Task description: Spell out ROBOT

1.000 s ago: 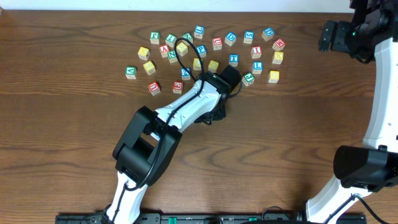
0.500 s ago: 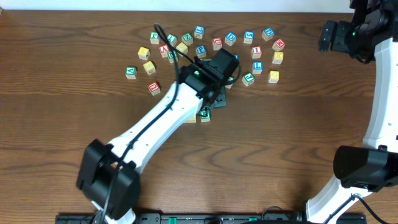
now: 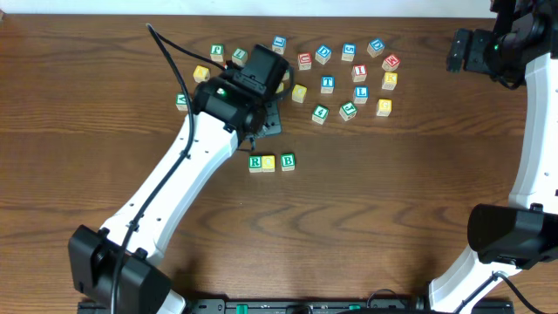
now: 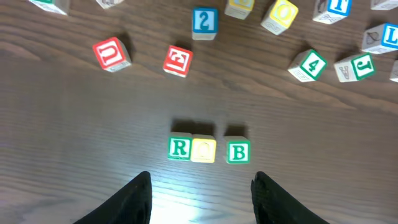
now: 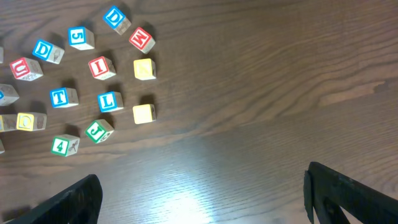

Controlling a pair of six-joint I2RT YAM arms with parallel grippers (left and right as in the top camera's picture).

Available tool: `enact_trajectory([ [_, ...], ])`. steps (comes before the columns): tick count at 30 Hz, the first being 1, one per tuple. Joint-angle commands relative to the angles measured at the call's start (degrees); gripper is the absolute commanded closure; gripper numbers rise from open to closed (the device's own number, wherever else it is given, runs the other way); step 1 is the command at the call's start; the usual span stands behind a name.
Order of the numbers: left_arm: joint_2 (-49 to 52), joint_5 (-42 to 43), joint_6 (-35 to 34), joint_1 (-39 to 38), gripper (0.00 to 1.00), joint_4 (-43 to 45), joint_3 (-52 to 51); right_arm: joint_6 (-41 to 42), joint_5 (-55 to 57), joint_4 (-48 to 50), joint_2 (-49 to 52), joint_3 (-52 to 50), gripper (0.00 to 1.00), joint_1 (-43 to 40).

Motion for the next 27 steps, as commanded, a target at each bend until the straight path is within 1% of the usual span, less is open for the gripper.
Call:
enact_trajectory([
  [1,-0.7,-0.7,4.5,1.2,0.49,-0.2,1.0,-0.7,0.0,-0.1,0.0,-0.1,0.01,-0.2],
  [7,-0.7,-0.7,8.0,1.6,0.49,-0.1,1.0,-0.7,0.0,-0.1,0.0,-0.1,0.01,-0.2],
  [12,-0.6,-0.6,9.6,2.2,0.48,0.7,1.2,-0.7,0.0,-0.1,0.0,-0.1,0.01,-0.2],
  [13,-0.6,0.0,9.8,2.7,0.48,0.8,1.5,-0.7,0.0,-0.1,0.0,-0.1,0.01,-0.2],
  [15,-0.3,3.9,12.0,4.3,0.48,0.7,2.7,-0.7,0.0,-0.1,0.0,-0.1,0.01,-0.2],
  [16,0.3,6.8,13.2,5.4,0.48,0.5,4.2,-0.7,0.0,-0.1,0.0,-0.1,0.01,-0.2],
  [18,2.2,9.4,14.7,7.0,0.48,-0.5,7.8,-0.7,0.0,-0.1,0.0,-0.1,0.01,-0.2],
  [20,5.4,9.9,16.3,8.0,0.49,-2.5,13.3,-0.7,0.0,-0.1,0.0,-0.1,0.01,-0.2],
  [21,8.7,9.9,18.0,8.2,0.48,-4.7,18.9,-0.7,0.0,-0.1,0.0,-0.1,0.01,-0.2],
  [23,13.5,9.8,19.2,8.2,0.48,-7.7,26.4,-0.7,0.0,-0.1,0.0,-0.1,0.01,-0.2],
  [25,18.2,9.8,19.5,8.3,0.48,-8.7,32.6,-0.7,0.0,-0.1,0.0,-0.1,0.01,-0.2],
  [27,22.1,9.3,19.6,8.4,0.48,-8.2,36.5,-0.7,0.0,-0.1,0.0,-0.1,0.01,-0.2],
])
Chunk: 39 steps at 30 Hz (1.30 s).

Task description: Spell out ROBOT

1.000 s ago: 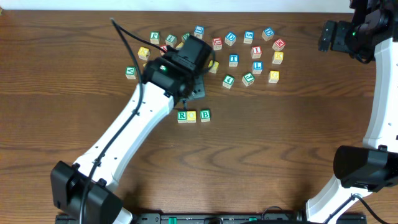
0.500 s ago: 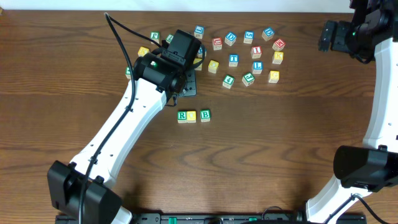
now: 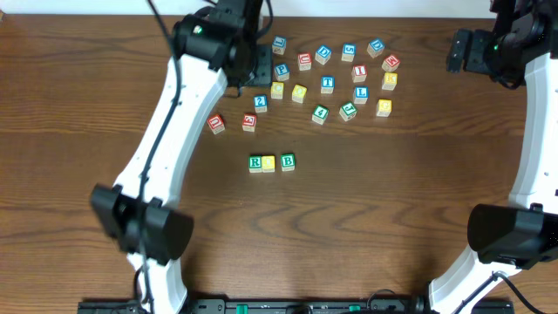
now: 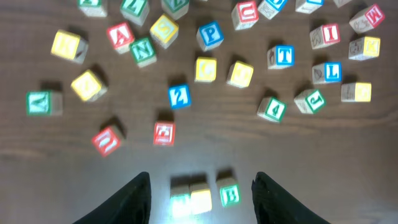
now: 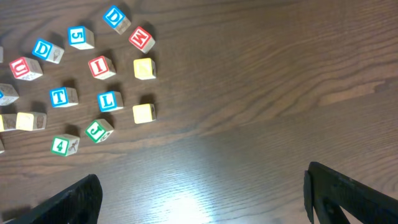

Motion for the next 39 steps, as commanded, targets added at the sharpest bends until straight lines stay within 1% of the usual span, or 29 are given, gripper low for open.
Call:
enact_trajectory([
  [1,6.8,-0.5,2.1,0.3,0.48,1.3,6.6,-0.7,0.0,0.0,0.0,-0.1,0.01,-0.2],
  [7,11.4,-3.7,3.0,0.3,0.44,6.6,6.5,-0.7,0.0,0.0,0.0,-0.1,0.01,-0.2],
  [10,12.7,-3.6,3.0,0.2,0.44,8.2,6.4,-0.7,0.0,0.0,0.0,-0.1,0.01,-0.2],
  [13,14.4,-3.6,3.5,-0.7,0.42,9.8,6.3,-0.7,0.0,0.0,0.0,-0.1,0.01,-0.2],
  [24,23.3,-3.6,14.8,-6.4,0.41,13.2,6.2,-0.7,0.0,0.0,0.0,-0.1,0.01,-0.2],
  [32,25.8,-3.6,15.1,-6.9,0.41,19.8,5.9,-0.7,0.0,0.0,0.0,-0.1,0.01,-0.2],
  [39,29.4,-3.6,15.0,-7.4,0.41,21.9,5.9,-0.7,0.0,0.0,0.0,-0.1,0.01,-0.2],
])
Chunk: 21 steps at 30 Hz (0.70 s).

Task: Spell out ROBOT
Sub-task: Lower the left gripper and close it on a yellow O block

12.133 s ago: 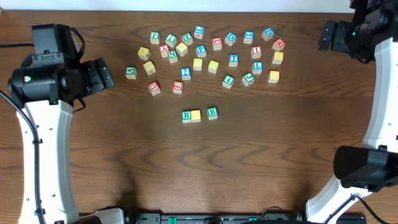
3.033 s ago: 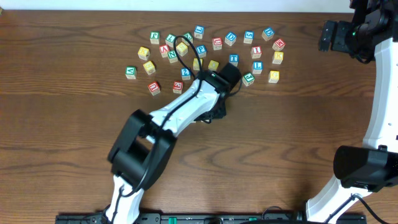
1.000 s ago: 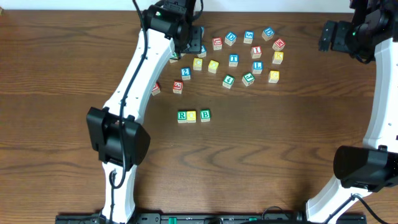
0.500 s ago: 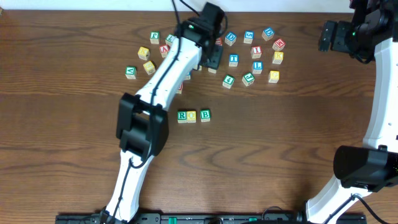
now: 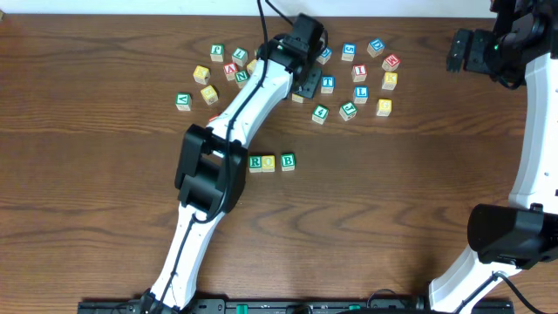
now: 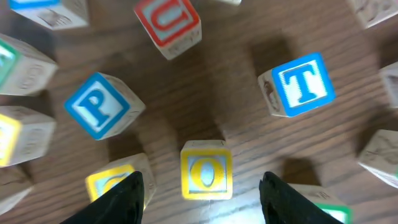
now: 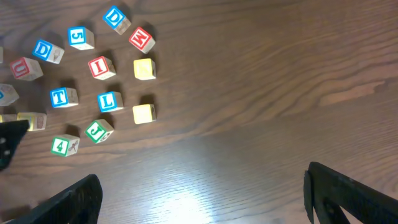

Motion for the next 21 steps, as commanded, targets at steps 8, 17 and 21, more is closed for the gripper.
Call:
enact_trajectory([
  [8,4.3,-0.5,0.5,-0.4,0.45,1.3,1.0,-0.7,0.0,-0.1,0.0,-0.1,0.01,-0.2],
  [17,4.3,-0.5,0.3,-0.4,0.59,1.6,1.0,-0.7,0.0,-0.1,0.0,-0.1,0.01,-0.2],
  [21,4.3,-0.5,0.3,-0.4,0.58,2.0,0.8,-0.7,0.0,-0.1,0.0,-0.1,0.01,-0.2],
])
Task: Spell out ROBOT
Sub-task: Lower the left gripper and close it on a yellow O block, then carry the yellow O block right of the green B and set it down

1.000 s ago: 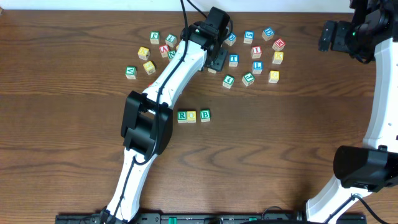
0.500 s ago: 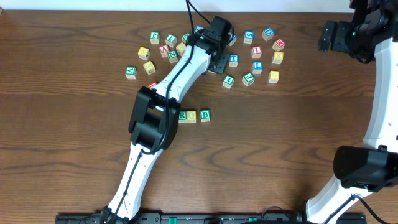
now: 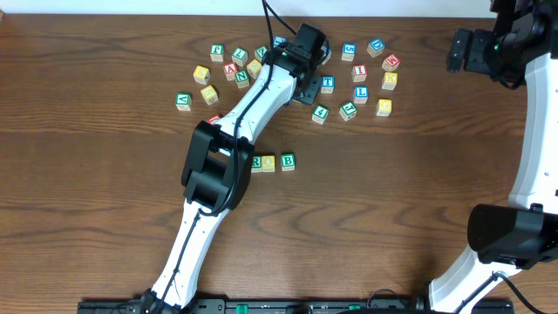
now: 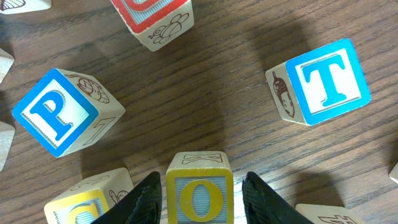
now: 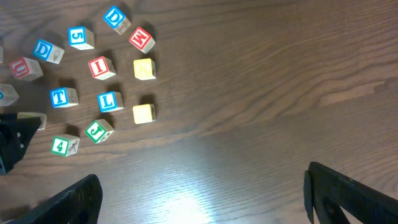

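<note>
A row of blocks reading R [image 3: 255,162], O, B [image 3: 288,161] lies mid-table. My left gripper [image 3: 302,87] is down among the loose blocks at the back. In the left wrist view it is open [image 4: 200,190], one finger on each side of a yellow O block [image 4: 199,196] that rests on the table, with narrow gaps. A blue T block [image 4: 323,81] lies to the right of it; overhead it is the T block [image 3: 328,84]. My right gripper [image 5: 202,199] hangs wide open and empty, high at the right.
Round the O block lie a blue P block [image 4: 59,112], a red block [image 4: 155,15] and a yellow block [image 4: 87,202] close to the left finger. More loose blocks [image 3: 214,74] spread along the back of the wooden table [image 3: 410,192].
My left gripper has come lower over the yellow O block, and its fingers now flank the block more closely. The right arm has not moved.
My left gripper stood open over the R, O, B row. Then it was high over the loose blocks at the back. Then it hung above a yellow O block beside the blue T, and now its fingers flank that block.
</note>
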Controlling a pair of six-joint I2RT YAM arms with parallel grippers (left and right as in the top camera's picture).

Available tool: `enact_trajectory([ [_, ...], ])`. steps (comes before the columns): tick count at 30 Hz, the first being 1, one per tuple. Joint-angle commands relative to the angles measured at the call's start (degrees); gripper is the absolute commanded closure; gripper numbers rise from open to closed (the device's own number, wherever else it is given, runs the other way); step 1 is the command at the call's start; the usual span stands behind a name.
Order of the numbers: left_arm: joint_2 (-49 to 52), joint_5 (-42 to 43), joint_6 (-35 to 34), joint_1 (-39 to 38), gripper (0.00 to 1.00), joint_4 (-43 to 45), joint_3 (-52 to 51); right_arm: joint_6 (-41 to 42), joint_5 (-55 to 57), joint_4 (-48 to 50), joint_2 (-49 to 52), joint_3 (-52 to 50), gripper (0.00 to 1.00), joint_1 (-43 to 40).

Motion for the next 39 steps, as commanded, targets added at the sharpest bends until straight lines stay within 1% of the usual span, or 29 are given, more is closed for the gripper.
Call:
enact_trajectory([
  [1,1.3,-0.5,0.2,-0.2,0.58,0.4,0.7,-0.7,0.0,-0.1,0.0,-0.1,0.01,-0.2],
  [14,1.5,-0.5,0.2,-0.2,0.58,0.5,0.2,-0.7,0.0,-0.1,0.0,-0.1,0.01,-0.2],
  [26,1.5,-0.5,0.1,-0.1,0.59,2.9,-3.3,-0.7,0.0,-0.1,0.0,-0.1,0.01,-0.2],
  [27,1.5,-0.5,0.1,-0.1,0.60,3.1,-3.3,-0.7,0.0,-0.1,0.0,-0.1,0.01,-0.2],
  [28,1.5,-0.5,0.1,-0.1,0.65,3.3,-3.2,-0.7,0.0,-0.1,0.0,-0.1,0.01,-0.2],
  [29,1.5,-0.5,0.1,-0.1,0.67,3.3,-3.2,-0.7,0.0,-0.1,0.0,-0.1,0.01,-0.2],
  [31,1.5,-0.5,-1.5,-0.1,0.70,3.3,-3.2,-0.7,0.0,-0.1,0.0,-0.1,0.01,-0.2],
  [34,0.8,-0.5,-4.5,-0.2,0.71,2.7,-3.1,-0.7,0.0,-0.1,0.0,-0.1,0.01,-0.2],
  [37,-1.5,-0.5,-7.1,-0.1,0.73,0.9,-3.0,-0.7,0.0,-0.1,0.0,-0.1,0.01,-0.2],
  [39,-4.0,-0.5,-10.1,-0.1,0.75,-1.1,-3.0,-0.7,0.0,-0.1,0.0,-0.1,0.01,-0.2],
])
